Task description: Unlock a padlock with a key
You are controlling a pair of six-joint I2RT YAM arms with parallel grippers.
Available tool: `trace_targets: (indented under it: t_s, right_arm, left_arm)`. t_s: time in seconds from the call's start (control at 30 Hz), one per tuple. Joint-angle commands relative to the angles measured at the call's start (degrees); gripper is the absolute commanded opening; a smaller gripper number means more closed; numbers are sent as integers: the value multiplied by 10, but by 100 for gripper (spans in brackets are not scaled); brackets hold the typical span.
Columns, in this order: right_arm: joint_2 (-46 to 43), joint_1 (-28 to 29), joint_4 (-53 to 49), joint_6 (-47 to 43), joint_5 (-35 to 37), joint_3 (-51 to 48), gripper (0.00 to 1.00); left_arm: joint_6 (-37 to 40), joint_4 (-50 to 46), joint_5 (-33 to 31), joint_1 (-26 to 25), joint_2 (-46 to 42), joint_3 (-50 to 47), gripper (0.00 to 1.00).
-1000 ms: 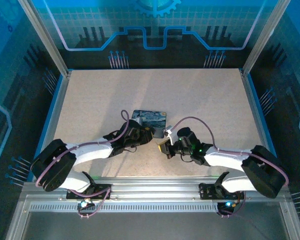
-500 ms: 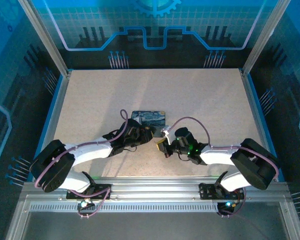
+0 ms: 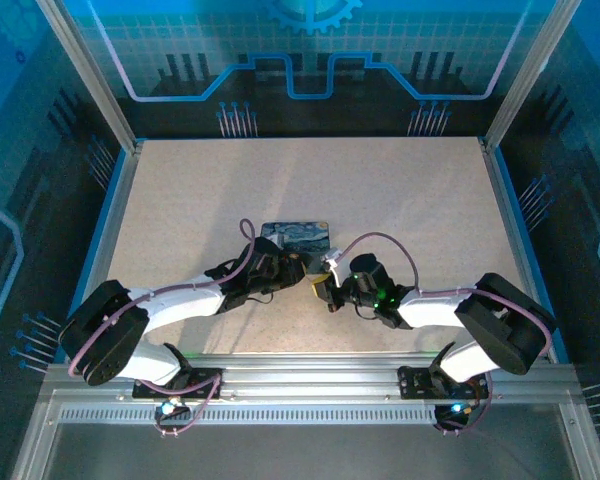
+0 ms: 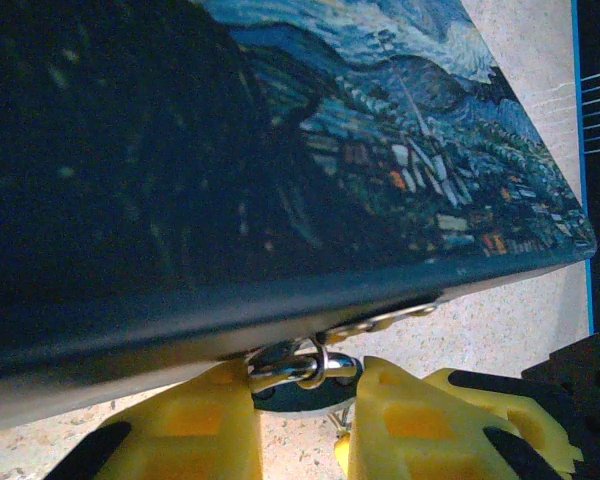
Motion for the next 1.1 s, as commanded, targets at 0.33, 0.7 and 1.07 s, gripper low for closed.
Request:
trace_targets:
  t_s: [0.33,0.7,1.07]
  right_arm:
    - [15,-8,30,-6,-5,9,2]
    - [16,-8,46,-5,-11,9,1]
    - [16,-8,53,-6,-12,11,1]
  left_arm:
    - [1,16,3,3,-21,14,20]
    - [2,16,3,4,-18,14,20]
    - [-2,21,7,3,-17,12,20]
